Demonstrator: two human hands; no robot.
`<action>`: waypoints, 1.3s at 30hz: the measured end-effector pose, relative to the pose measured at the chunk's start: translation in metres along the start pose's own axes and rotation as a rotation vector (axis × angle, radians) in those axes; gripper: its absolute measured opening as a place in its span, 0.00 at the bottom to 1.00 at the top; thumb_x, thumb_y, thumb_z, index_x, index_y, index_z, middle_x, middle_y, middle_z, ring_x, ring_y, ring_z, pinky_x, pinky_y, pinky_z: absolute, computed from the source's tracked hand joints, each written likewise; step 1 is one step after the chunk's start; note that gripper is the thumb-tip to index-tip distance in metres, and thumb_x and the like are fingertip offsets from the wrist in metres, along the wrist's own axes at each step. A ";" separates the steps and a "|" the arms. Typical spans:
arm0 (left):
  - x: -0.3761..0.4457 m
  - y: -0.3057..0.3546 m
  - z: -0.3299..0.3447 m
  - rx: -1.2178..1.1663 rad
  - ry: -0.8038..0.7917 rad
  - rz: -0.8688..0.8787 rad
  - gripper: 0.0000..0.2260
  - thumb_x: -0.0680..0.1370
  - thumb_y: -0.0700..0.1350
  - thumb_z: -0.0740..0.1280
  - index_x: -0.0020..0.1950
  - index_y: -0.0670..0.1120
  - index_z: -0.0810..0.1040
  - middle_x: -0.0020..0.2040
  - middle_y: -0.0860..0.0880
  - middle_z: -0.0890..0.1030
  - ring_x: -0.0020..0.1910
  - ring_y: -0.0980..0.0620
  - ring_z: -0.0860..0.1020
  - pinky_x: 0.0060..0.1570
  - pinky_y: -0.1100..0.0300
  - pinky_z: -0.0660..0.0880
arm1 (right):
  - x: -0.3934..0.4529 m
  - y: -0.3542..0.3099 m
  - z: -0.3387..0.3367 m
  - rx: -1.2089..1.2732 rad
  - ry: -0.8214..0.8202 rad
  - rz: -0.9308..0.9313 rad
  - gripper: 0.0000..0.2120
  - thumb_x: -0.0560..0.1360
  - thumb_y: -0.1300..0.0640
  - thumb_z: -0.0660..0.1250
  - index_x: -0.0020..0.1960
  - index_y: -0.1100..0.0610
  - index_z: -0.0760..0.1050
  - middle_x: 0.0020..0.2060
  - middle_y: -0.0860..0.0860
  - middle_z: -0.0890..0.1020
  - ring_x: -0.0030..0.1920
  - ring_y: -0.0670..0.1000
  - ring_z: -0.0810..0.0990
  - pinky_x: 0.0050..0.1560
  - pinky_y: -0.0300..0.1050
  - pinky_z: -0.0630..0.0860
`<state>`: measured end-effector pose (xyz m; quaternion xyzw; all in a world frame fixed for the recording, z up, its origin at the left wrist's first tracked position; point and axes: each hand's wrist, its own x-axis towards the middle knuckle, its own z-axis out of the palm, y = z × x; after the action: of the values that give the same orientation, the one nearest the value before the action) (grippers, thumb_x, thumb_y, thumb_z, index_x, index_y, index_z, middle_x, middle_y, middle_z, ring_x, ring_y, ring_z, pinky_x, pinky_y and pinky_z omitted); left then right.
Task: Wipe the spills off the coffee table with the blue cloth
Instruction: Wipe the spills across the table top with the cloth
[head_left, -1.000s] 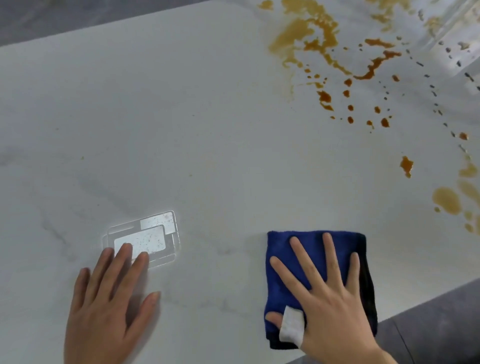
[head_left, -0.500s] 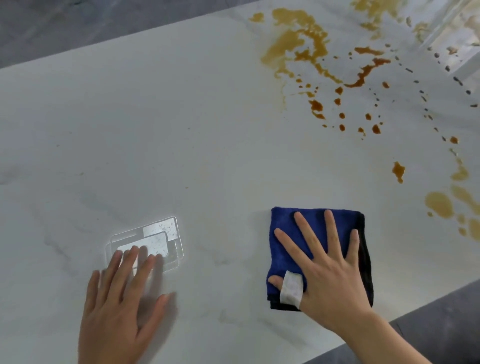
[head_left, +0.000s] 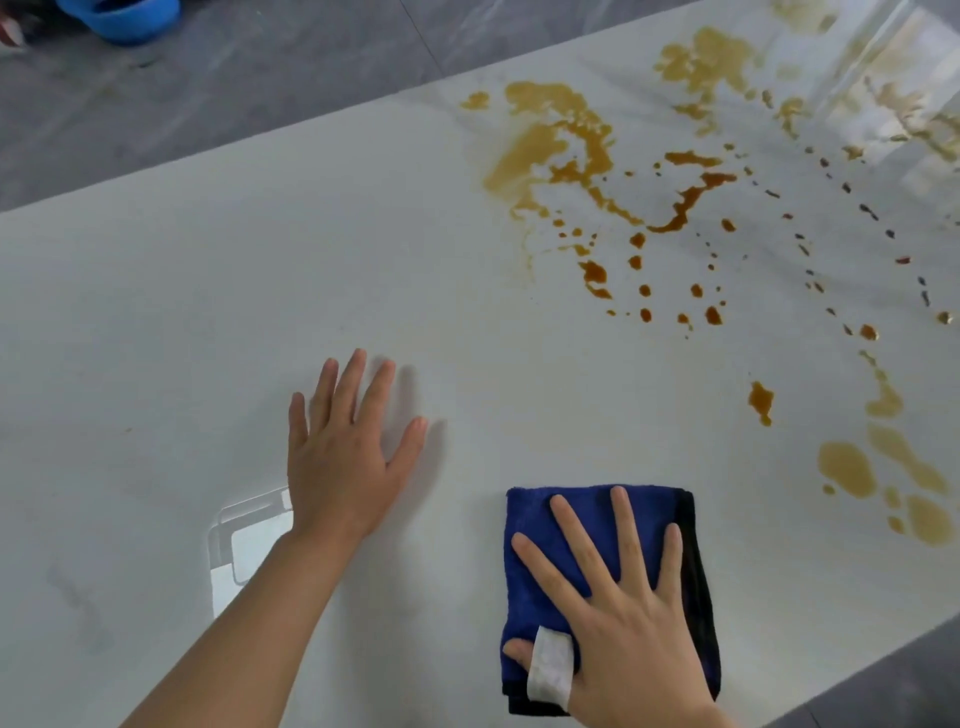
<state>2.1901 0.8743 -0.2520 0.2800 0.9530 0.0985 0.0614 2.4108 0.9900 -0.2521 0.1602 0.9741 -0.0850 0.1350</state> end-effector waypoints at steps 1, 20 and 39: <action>0.009 0.001 0.002 0.004 -0.002 -0.002 0.33 0.73 0.66 0.44 0.75 0.53 0.58 0.77 0.50 0.56 0.77 0.48 0.51 0.73 0.47 0.46 | 0.002 0.000 0.001 -0.003 -0.005 0.000 0.34 0.71 0.27 0.45 0.70 0.42 0.62 0.72 0.52 0.65 0.70 0.68 0.58 0.61 0.73 0.55; 0.078 0.003 0.014 0.034 -0.002 -0.017 0.32 0.74 0.65 0.46 0.74 0.51 0.62 0.76 0.48 0.61 0.76 0.45 0.55 0.70 0.41 0.52 | 0.029 0.006 0.000 -0.158 0.137 -0.043 0.34 0.73 0.30 0.49 0.75 0.42 0.50 0.77 0.52 0.48 0.74 0.65 0.47 0.57 0.74 0.61; 0.078 0.009 0.010 0.081 -0.065 -0.070 0.31 0.75 0.65 0.48 0.74 0.52 0.63 0.75 0.50 0.61 0.76 0.49 0.55 0.72 0.44 0.52 | 0.244 0.066 -0.070 -0.026 0.129 0.001 0.35 0.69 0.25 0.37 0.73 0.36 0.45 0.77 0.46 0.48 0.75 0.62 0.39 0.66 0.73 0.41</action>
<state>2.1313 0.9255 -0.2644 0.2519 0.9628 0.0486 0.0845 2.1940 1.1362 -0.2642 0.1639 0.9818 -0.0615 0.0740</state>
